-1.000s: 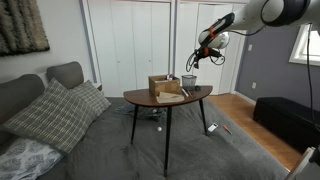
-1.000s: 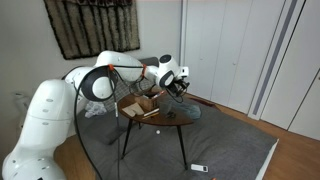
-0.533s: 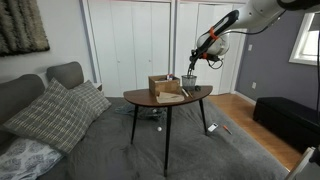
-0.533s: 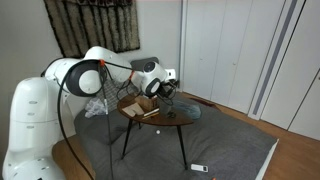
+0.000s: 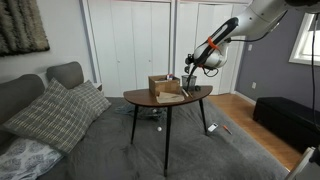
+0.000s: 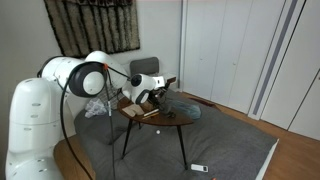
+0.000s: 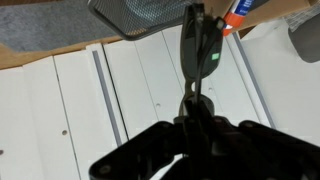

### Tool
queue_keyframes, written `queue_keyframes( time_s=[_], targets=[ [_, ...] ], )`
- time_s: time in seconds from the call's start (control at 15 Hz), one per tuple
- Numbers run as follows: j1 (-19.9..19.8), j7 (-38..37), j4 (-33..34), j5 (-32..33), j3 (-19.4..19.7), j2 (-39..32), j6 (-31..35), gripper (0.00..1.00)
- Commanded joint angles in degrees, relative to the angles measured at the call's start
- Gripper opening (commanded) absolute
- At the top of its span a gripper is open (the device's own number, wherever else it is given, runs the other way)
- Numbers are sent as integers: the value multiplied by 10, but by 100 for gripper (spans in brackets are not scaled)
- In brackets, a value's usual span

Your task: Put the black pair of glasses in the basket

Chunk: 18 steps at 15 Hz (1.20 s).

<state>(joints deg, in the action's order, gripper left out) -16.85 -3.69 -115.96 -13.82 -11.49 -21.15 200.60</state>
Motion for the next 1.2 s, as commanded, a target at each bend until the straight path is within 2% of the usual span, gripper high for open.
queue_keyframes(
  time_s=[0.0, 0.47, 1.13],
  targets=[
    [-14, 1, -24, 15, -2, -11, 72, 5],
    [-26, -9, -16, 30, -6, -50, 114, 5],
    [-25, -3, -10, 59, -11, -79, 87, 5]
  ],
)
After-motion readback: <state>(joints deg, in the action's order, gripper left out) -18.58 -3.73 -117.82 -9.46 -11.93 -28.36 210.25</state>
